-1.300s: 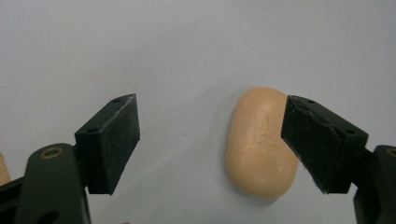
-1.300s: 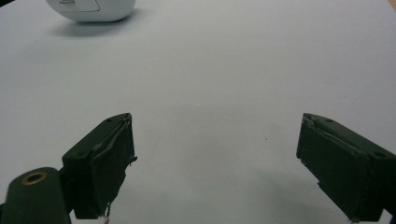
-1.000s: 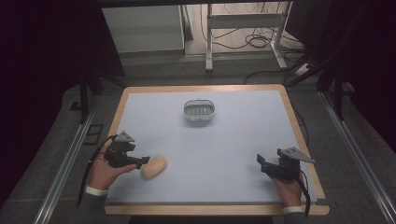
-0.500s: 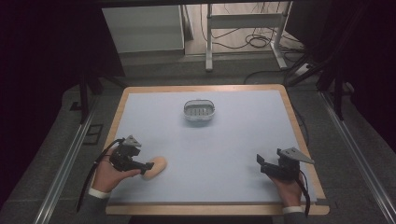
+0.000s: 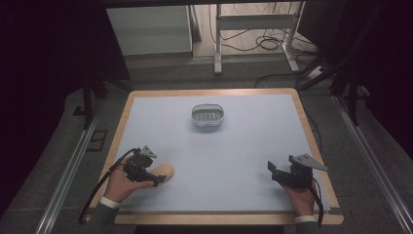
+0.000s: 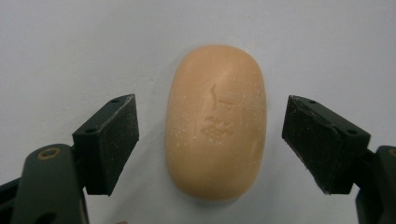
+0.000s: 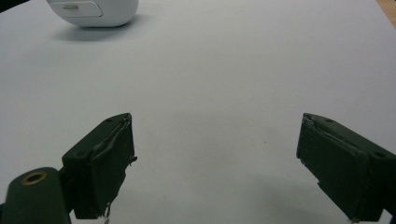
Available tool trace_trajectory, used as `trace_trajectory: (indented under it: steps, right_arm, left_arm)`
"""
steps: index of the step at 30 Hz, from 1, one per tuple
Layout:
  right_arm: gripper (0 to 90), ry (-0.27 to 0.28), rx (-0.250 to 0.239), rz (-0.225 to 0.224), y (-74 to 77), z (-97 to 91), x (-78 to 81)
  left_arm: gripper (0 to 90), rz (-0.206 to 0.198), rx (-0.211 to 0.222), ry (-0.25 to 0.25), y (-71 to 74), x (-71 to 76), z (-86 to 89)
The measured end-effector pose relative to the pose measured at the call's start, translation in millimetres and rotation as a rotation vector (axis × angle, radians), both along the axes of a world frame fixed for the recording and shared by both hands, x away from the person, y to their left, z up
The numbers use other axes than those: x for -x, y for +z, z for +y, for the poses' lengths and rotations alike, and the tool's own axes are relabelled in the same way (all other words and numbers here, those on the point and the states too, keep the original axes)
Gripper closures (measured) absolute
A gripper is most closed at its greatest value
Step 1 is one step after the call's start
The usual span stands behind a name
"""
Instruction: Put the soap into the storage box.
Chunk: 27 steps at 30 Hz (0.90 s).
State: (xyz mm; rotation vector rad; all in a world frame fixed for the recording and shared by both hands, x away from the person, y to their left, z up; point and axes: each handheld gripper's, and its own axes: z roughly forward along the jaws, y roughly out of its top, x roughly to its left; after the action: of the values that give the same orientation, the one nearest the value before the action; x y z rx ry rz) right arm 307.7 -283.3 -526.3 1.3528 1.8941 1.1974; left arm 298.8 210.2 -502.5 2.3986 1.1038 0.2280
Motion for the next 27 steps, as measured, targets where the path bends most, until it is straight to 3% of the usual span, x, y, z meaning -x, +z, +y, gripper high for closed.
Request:
trace_trajectory:
  steps: [8, 21, 27]
  right_arm:
    - [11.5, -0.004, 0.002, 0.0, -0.1, 0.4, -0.1]
    - [11.5, -0.008, 0.008, 0.003, -0.2, 0.6, -0.4]
    - [11.5, -0.01, 0.013, 0.002, -0.1, 1.2, -0.2]
  left_arm:
    - [20.0, 0.025, -0.038, -0.005, -8.9, -3.3, -9.2]
    - [31.8, 0.035, -0.077, -0.001, -12.3, -3.7, -13.9]
    - [32.3, 0.017, -0.09, -0.001, -10.9, -1.5, -14.7]
